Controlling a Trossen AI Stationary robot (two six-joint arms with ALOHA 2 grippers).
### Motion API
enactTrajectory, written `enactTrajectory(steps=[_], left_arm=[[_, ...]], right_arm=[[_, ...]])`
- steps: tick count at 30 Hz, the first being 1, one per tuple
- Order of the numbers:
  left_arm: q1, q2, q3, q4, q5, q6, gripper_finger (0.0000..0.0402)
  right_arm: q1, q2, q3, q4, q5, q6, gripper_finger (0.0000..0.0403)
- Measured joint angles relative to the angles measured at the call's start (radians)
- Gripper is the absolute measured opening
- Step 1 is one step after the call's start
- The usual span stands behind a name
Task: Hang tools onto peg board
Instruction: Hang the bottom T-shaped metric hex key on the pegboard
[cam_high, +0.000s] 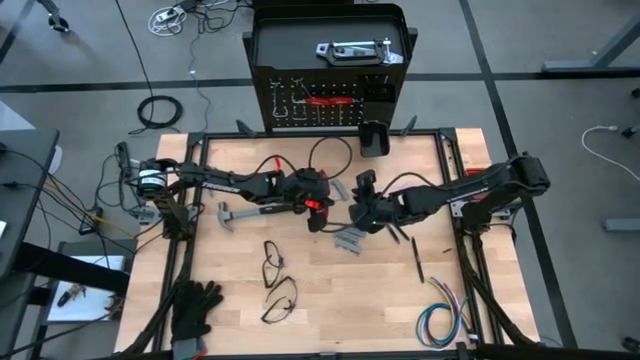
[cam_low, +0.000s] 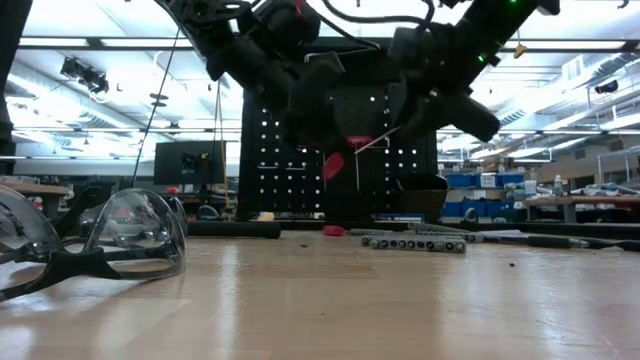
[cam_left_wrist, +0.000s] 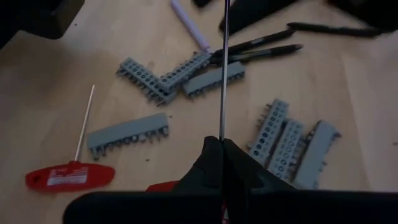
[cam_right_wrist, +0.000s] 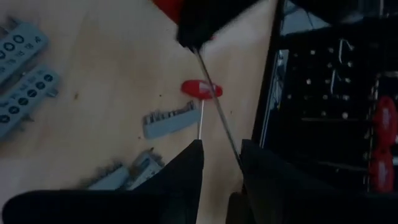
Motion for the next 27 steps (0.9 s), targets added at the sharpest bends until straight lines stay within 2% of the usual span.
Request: enactTrajectory(steps=[7, 13, 19, 22, 27], left_arm=[[0.000, 0.000, 0.001, 0.006, 0.015, -0.019, 0.0000], [0.000, 0.000, 0.001, 0.004, 0.019, -0.020, 0.0000], [0.000, 0.000, 0.001, 0.009, 0.006, -0.019, 0.0001], [0.000, 0.001, 0.001, 0.017, -0.033, -0.015, 0.0009], [-0.003, 0.001, 0.001, 0.044, -0.110, 0.036, 0.0065]], right_arm=[[-0.019, 0.066, 0.000, 0.066, 0.016, -0.052, 0.0093], [-0.028, 0.081, -0.001, 0.069, 0.065, -0.048, 0.0012], [-0.026, 0.081, -0.001, 0.065, 0.064, -0.035, 0.0005], [-0.027, 0.080, -0.001, 0.056, 0.064, -0.011, 0.0004], [-0.032, 0.080, -0.001, -0.001, 0.018, 0.091, 0.0002]])
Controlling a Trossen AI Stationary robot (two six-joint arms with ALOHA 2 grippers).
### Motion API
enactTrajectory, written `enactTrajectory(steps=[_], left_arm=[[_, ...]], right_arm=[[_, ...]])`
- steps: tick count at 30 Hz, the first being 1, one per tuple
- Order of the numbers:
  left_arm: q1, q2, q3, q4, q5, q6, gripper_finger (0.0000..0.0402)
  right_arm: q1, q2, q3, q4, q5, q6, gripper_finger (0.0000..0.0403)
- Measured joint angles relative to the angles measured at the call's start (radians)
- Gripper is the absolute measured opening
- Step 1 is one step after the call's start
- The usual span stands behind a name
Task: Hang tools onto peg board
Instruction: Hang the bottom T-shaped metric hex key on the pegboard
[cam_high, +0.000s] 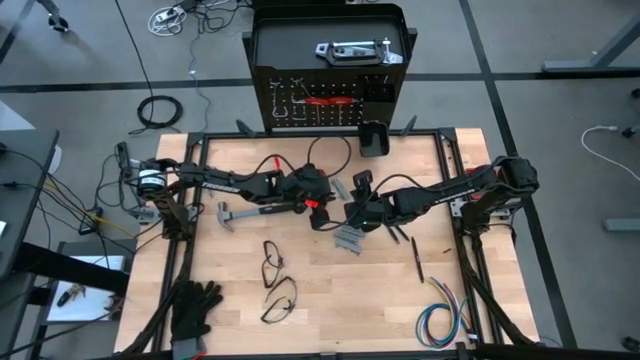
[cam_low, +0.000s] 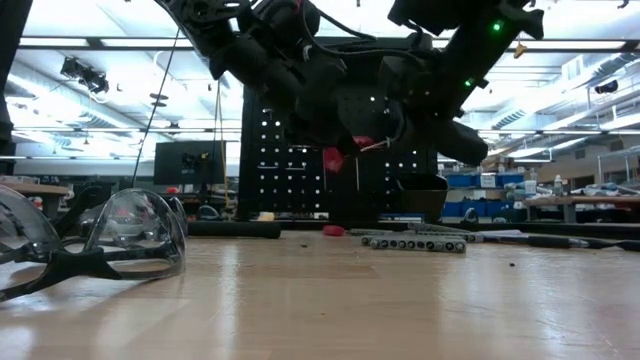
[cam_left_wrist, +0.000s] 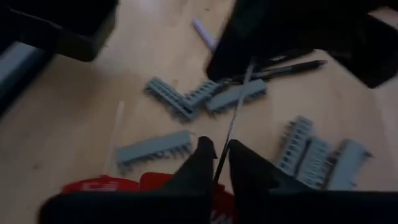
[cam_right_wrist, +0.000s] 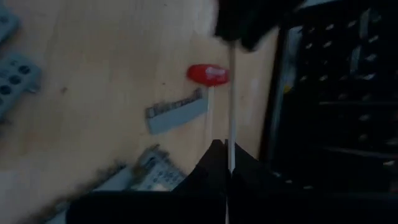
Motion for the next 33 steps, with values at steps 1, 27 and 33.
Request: enactTrajectory(steps=[1, 27, 33], left_arm=[[-0.001, 0.000, 0.000, 0.004, -0.020, 0.008, 0.0081], [-0.010, 0.001, -0.008, -0.038, -0.072, 0.049, 0.0198], [0.011, 0.002, -0.095, 0.095, -0.052, 0.002, 0.0198]], right_arm=[[-0.002, -0.001, 0.000, -0.017, -0.011, 0.030, 0.0002], [-0.203, -0.008, 0.000, -0.067, -0.374, 0.256, 0.0116], [-0.236, 0.010, 0.000, -0.011, -0.384, 0.142, 0.0144]])
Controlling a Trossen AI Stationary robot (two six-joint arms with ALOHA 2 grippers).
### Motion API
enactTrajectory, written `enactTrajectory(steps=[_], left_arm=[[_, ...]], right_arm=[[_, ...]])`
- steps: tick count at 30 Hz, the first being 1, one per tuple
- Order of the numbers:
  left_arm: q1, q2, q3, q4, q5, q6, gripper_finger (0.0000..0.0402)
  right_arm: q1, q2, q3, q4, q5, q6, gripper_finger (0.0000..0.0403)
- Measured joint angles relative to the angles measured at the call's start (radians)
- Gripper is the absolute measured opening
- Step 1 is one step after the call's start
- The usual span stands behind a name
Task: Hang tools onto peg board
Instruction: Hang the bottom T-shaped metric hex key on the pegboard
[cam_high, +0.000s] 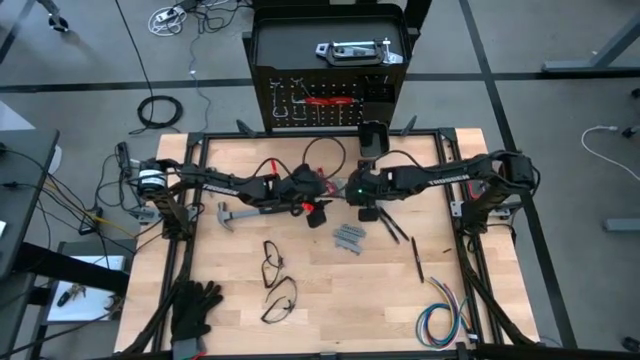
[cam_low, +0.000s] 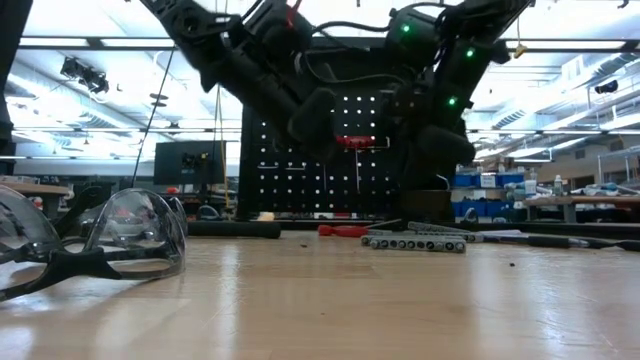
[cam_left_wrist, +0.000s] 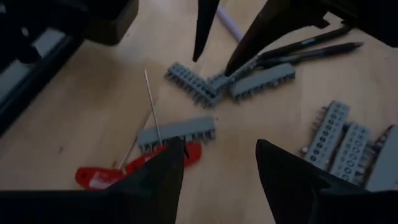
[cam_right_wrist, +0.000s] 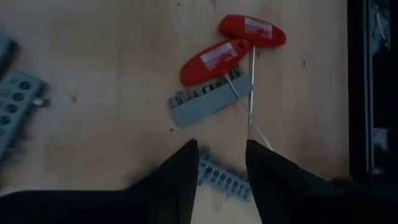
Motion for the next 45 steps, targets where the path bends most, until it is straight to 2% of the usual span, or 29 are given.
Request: enactTrajectory(steps=[5, 9, 15, 23, 28, 33, 38, 45], left_arm=[[0.004, 0.000, -0.049, 0.027, 0.041, -0.036, 0.0198], [-0.001, 0.000, -0.070, 0.069, 0.010, -0.037, 0.0198], [-0.001, -0.040, -0.166, 0.181, -0.018, -0.043, 0.0198], [-0.001, -0.118, -0.326, 0.362, -0.021, -0.061, 0.0198], [-0.001, -0.118, -0.343, 0.396, -0.020, -0.068, 0.0198], [-0.001, -0.118, -0.343, 0.396, -0.019, -0.089, 0.0198], [-0.001, -0.118, -0.343, 0.392, -0.014, -0.091, 0.0198], [-0.001, -0.118, -0.343, 0.389, -0.013, -0.103, 0.0198]], right_arm=[[-0.018, 0.072, 0.023, 0.027, -0.023, -0.081, 0.0151], [-0.060, 0.159, 0.115, -0.017, -0.069, -0.100, 0.0151], [-0.134, 0.266, 0.235, -0.111, -0.124, -0.116, 0.0154], [-0.203, 0.285, 0.259, -0.163, -0.134, -0.191, 0.0156], [-0.244, 0.343, 0.259, -0.169, -0.148, -0.212, 0.0148], [-0.245, 0.386, 0.264, -0.162, -0.148, -0.217, 0.0111], [-0.217, 0.379, 0.262, -0.170, -0.135, -0.199, 0.0016], [-0.213, 0.286, 0.256, -0.213, -0.152, -0.045, 0.0006]])
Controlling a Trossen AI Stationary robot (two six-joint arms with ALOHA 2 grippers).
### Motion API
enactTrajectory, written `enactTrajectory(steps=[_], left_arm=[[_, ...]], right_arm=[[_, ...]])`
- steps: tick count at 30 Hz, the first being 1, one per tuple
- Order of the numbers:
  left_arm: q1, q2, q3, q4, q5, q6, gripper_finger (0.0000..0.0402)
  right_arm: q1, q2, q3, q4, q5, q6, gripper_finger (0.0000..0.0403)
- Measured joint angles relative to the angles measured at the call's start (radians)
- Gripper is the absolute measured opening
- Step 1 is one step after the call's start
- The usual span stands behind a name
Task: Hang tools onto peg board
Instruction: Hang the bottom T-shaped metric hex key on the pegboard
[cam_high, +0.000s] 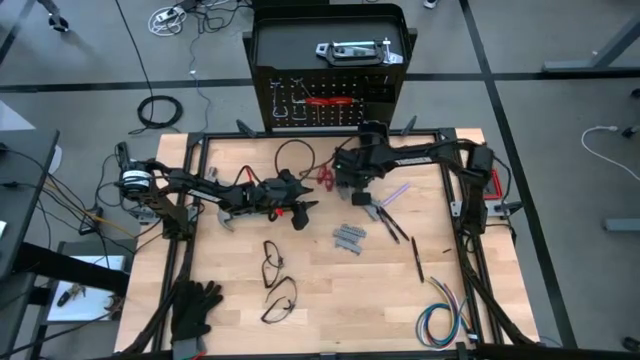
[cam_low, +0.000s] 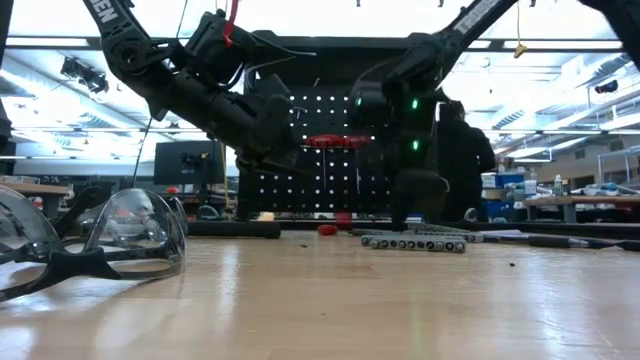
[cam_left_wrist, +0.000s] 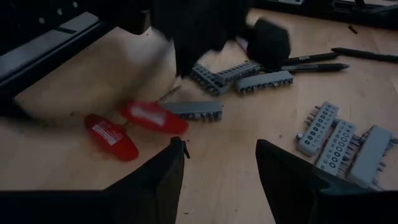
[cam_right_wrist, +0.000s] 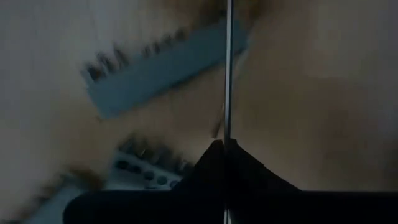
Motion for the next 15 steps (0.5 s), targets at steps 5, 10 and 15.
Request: enactTrajectory(steps=[5, 10, 15], left_arm=[[-0.006, 0.000, 0.000, 0.013, 0.000, -0.049, 0.0198], [-0.029, 0.001, -0.026, 0.154, -0.001, -0.093, 0.0198], [-0.039, 0.001, -0.053, 0.291, -0.052, -0.084, 0.0198]], right_arm=[[-0.019, -0.128, -0.037, 0.037, -0.155, 0.151, 0.0005], [-0.011, -0.290, -0.184, 0.257, -0.219, 0.260, 0.0003], [0.033, -0.402, -0.336, 0.504, -0.262, 0.394, 0.0002]])
